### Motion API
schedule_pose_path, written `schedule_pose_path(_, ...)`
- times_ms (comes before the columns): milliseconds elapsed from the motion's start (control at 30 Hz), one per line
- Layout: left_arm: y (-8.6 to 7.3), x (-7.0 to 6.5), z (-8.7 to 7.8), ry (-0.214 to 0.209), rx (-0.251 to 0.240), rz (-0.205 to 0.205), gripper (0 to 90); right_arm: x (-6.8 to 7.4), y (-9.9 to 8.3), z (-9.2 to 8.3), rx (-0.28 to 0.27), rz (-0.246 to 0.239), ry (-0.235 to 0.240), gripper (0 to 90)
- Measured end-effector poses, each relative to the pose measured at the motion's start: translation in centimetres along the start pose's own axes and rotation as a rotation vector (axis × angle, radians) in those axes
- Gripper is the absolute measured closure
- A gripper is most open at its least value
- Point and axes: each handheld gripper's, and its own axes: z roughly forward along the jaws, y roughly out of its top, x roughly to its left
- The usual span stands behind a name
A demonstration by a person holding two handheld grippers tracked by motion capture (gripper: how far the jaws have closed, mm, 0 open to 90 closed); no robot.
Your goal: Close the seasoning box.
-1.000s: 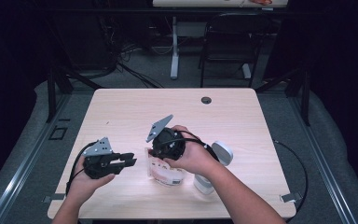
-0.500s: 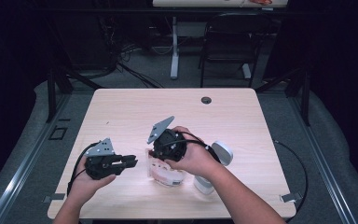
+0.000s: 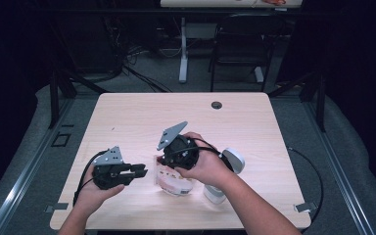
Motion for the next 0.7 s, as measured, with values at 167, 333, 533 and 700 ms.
schedule_pose_path(167,0.0,-0.2,0.4,-0.005,0.002,0.011,71.5,-0.1,0.0,-0.5,-0.014,-0.001,-0.003,90.0)
schedule_pose_path(333,-0.1,-0.2,0.7,-0.020,-0.001,0.008,66.2,0.0,0.0,-1.0,-0.028,-0.003,-0.003,90.0)
schedule_pose_path(533,-0.2,-0.3,1.3,-0.041,-0.001,0.013,59.7,0.0,0.1,-1.6,-0.037,-0.009,-0.005,90.0)
schedule_pose_path(700,-0.2,-0.5,1.8,-0.048,0.000,0.014,54.4,0.1,0.1,-2.1,-0.038,-0.014,-0.003,90.0)
